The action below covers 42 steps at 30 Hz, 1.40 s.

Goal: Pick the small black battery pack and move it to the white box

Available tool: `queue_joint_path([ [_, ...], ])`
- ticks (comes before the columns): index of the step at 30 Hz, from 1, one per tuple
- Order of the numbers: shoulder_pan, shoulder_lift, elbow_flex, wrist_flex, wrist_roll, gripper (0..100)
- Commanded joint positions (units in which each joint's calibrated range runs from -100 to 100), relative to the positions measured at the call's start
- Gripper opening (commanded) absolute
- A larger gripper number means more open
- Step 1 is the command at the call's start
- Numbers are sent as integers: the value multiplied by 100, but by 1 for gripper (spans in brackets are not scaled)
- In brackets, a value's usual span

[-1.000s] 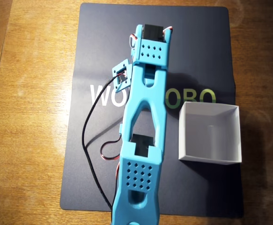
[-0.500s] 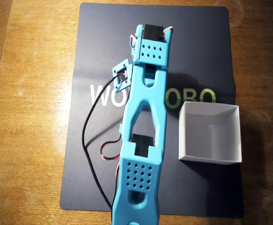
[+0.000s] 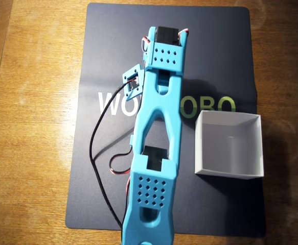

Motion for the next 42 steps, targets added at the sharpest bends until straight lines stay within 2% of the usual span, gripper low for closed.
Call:
queue_joint_path([
  [1, 235, -254, 31, 95, 25, 8],
  [35, 246, -973, 122, 95, 36, 9],
  [39, 364, -956, 167, 86, 346, 9],
  [42, 375, -956, 167, 34, 378, 9],
])
